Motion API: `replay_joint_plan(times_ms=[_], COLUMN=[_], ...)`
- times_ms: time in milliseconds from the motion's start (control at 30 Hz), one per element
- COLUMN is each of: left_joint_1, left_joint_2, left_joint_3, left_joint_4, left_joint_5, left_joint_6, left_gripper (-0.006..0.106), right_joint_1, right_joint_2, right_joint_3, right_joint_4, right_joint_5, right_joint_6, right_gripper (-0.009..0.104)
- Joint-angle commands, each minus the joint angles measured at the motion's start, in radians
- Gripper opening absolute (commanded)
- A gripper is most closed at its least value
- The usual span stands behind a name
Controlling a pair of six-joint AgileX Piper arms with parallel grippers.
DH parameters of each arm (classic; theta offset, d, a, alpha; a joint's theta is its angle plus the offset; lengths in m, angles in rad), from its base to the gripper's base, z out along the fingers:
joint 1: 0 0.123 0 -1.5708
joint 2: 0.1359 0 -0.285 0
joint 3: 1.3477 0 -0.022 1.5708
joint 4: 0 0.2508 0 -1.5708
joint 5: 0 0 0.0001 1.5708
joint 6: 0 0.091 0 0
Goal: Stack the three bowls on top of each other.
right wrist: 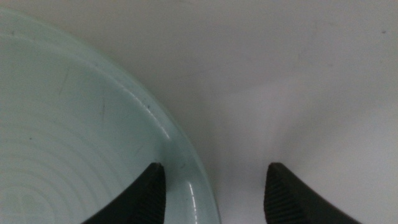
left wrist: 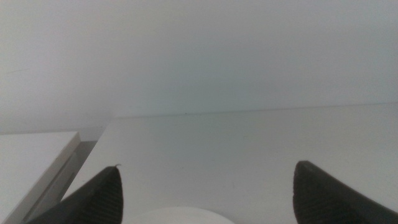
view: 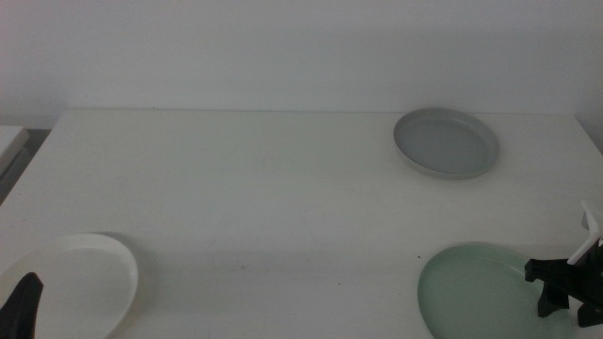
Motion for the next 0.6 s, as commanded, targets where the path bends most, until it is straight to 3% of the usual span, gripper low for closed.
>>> replay_joint_plan(times_ms=[0, 133, 267, 567], left_joint_1=[0.001, 0.001, 0.001, 0.001], left_joint_2=[-0.004, -0.004, -0.004, -0.004], left_joint_3=[0.001, 0.001, 0.001, 0.001], left_joint_4=[-0.002, -0.002, -0.002, -0.002], left_joint_5=[-0.013, -0.013, -0.013, -0.013], left_joint_6=[-0.003, -0.003, -0.003, -0.003], left_gripper=[0.094, 0.094, 0.094, 0.094], right_joint_1=[-0.009, -0.009, -0.009, 0.03], right_joint_2=[0.005, 0.013, 0.013, -0.06], right_joint_3=[0.005, 0.005, 0.005, -0.072], right_joint_4=[0.002, 0.002, 0.002, 0.004], right_joint_5=[-0.006, -0.012, -0.001, 0.128], right_joint_6=[0.0, 0.0, 0.0, 0.016], right_gripper=[0.041, 0.035, -0.002, -0.002])
